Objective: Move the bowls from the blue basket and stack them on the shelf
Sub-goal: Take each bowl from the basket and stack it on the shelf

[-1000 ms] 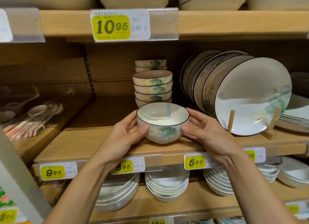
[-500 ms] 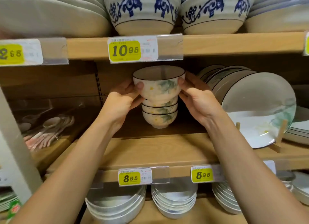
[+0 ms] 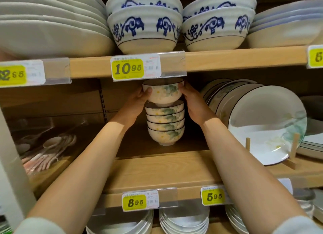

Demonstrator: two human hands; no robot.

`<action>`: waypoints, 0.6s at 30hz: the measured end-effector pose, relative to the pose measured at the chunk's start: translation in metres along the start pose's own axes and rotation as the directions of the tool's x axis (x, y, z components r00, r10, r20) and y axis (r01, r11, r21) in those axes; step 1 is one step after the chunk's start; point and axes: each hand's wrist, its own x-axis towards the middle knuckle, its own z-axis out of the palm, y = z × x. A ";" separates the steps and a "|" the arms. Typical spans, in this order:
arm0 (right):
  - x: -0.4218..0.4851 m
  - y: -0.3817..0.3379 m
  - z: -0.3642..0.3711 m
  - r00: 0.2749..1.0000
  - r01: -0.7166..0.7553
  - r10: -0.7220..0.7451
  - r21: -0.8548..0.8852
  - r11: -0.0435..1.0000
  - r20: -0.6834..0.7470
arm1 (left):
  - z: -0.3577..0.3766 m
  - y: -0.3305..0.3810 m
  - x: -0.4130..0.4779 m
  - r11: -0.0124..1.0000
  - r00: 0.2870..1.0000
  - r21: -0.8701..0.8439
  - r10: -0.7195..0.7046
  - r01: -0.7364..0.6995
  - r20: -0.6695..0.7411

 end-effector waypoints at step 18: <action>0.006 0.037 -0.004 0.994 -0.099 0.098 -0.022 0.995 -0.040 | -0.001 -0.041 -0.008 0.999 0.999 0.038 -0.039 0.038 0.028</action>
